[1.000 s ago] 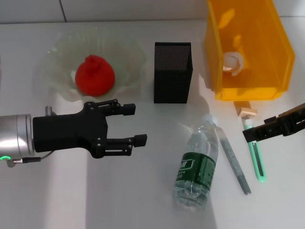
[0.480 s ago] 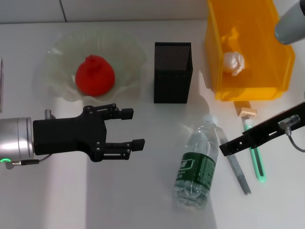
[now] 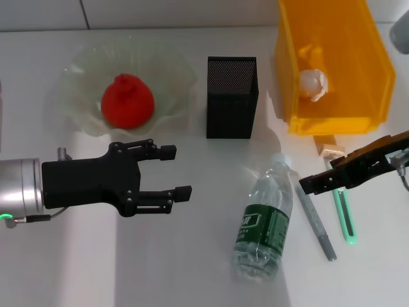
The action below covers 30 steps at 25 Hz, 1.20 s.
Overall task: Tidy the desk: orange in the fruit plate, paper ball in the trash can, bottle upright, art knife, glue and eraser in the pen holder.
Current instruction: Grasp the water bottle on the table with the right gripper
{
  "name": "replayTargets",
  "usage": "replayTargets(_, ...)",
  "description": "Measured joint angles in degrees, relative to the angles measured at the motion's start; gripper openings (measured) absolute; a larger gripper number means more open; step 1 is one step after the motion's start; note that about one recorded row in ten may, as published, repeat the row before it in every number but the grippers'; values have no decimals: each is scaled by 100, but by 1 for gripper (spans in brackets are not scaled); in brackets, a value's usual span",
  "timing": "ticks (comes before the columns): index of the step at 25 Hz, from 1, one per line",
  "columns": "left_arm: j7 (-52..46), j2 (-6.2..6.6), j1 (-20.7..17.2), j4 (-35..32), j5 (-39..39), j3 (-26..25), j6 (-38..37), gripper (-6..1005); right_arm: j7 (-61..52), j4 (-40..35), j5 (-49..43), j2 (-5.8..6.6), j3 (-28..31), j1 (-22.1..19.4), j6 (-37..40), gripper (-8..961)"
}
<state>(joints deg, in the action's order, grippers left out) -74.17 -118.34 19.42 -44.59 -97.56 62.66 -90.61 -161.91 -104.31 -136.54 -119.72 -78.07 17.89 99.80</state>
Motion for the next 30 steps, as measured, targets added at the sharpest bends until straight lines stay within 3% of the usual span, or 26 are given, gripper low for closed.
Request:
replayTargets(1,0,0,0,0,0,0,0,806,0,0,0,0,0,0,0,739)
replayTargets(2,6,-5,0,15,0,-3,10,806,696,146,728,1,406,-323,-248,738)
replayTargets(6,7,-10,5,38,0,-3,38,806,1893,733,1814,23,970,-693,-572,738)
replayTargets(7,2,-11,11,41,0,-3,41,806,3026,1417,2571,35,1458,-874,-657,738)
replayTargets(9,-28,-12,27,43,8,-3,44,806,3498,1702,2811,35,1632,-907,-636,737)
replayTargets(12,-221,-20,56,41,33,0,69,806,5543,3253,3364,65,2420,-869,-361,736)
replayTargets(17,-988,-23,204,-54,22,30,203,806,7040,4297,2978,75,3254,-727,-164,734)
replayTargets(23,-2054,-31,309,-581,0,256,337,805,7726,4684,2867,190,3603,-799,3,732)
replayTargets(27,-3075,-31,349,-1194,-50,857,680,805,8013,5003,2724,342,3929,-879,231,730)
replayTargets(30,-3847,-32,351,-1737,-319,1495,1121,805,8221,5092,2524,359,4241,-903,359,729)
